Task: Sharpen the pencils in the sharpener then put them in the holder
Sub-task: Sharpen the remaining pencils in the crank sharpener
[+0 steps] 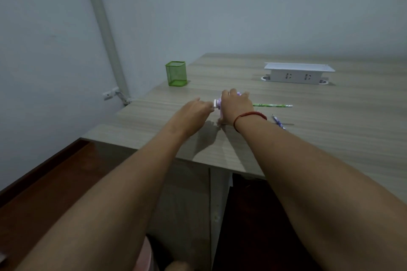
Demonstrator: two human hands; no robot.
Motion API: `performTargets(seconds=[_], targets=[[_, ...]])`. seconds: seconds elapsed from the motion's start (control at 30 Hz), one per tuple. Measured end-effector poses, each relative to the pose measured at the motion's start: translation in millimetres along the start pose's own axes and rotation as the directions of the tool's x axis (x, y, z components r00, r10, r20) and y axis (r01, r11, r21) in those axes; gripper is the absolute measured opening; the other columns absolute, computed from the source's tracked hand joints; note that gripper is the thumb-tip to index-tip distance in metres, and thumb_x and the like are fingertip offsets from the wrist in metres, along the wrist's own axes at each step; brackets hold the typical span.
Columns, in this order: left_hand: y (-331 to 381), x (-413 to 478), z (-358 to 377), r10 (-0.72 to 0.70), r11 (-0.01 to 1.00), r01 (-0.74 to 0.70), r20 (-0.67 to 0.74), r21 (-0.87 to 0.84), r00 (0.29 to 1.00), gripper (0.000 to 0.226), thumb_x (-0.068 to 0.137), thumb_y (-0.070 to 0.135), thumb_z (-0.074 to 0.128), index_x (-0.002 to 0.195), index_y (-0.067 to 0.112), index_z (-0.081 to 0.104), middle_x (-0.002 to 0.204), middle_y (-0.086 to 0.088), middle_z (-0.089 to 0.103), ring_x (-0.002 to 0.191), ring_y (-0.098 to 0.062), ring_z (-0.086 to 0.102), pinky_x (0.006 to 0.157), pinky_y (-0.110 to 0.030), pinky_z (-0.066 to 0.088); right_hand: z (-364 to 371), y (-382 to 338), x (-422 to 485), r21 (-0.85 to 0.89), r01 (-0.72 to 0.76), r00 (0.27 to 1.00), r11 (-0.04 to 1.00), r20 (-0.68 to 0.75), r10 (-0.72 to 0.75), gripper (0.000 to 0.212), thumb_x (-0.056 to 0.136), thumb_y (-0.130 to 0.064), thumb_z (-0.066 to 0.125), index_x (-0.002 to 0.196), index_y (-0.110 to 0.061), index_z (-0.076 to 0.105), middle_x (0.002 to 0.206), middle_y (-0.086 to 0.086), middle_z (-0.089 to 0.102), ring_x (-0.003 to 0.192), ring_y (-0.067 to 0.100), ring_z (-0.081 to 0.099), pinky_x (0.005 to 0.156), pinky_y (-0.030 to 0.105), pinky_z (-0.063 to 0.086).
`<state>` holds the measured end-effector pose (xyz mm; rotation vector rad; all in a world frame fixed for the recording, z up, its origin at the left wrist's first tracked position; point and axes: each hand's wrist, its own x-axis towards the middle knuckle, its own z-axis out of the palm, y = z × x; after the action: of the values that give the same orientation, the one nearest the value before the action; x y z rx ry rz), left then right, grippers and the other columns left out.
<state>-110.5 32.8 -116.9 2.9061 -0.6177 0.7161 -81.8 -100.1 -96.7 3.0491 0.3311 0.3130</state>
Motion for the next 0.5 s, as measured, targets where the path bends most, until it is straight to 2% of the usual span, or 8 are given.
performTargets(seconds=[0.2,0.3,0.37,0.5], targets=[[-6.1,4.7,-3.4,-0.008,1.000,0.007,0.064,0.012,0.998,0.017,0.098,0.006,0.044,0.098,0.002,0.061,0.088,-0.020,0.068,0.090,-0.038,0.063,0.110,-0.042,0.037,3.0,3.7,5.8,0.021,0.035,0.999,0.999,0.011,-0.036,0.083,0.075,-0.039,0.078,0.139,-0.007,0.037,0.137,0.015,0.042,0.128,0.039,0.046,0.102,0.042,0.044],[-0.3,0.3,-0.7,0.001,1.000,0.002,0.113,-0.023,0.994,0.020,0.098,0.009,0.045,0.102,0.004,0.064,0.095,-0.018,0.069,0.091,-0.032,0.064,0.094,-0.035,0.047,2.2,4.1,7.2,0.044,0.038,0.999,0.998,0.005,-0.039,0.081,0.075,-0.038,0.078,0.139,-0.007,0.038,0.138,0.015,0.042,0.127,0.038,0.047,0.102,0.043,0.044],[4.7,-4.5,7.4,-0.038,0.998,0.046,0.177,-0.037,0.983,0.020,0.096,0.011,0.048,0.105,0.006,0.065,0.103,-0.014,0.068,0.095,-0.027,0.063,0.085,-0.031,0.047,2.1,3.6,6.1,0.047,0.043,0.999,0.998,-0.006,-0.043,0.078,0.077,-0.037,0.076,0.138,-0.007,0.038,0.138,0.016,0.042,0.127,0.038,0.047,0.103,0.043,0.044],[4.3,1.4,19.0,-0.103,0.994,0.110,0.250,-0.012,0.963,0.020,0.095,0.013,0.050,0.107,0.009,0.066,0.110,-0.011,0.066,0.101,-0.024,0.062,0.094,-0.035,0.049,5.3,8.4,5.7,0.058,0.081,0.995,0.995,-0.057,-0.077,0.073,0.079,-0.039,0.074,0.135,-0.008,0.039,0.136,0.014,0.044,0.122,0.038,0.048,0.097,0.041,0.045]])
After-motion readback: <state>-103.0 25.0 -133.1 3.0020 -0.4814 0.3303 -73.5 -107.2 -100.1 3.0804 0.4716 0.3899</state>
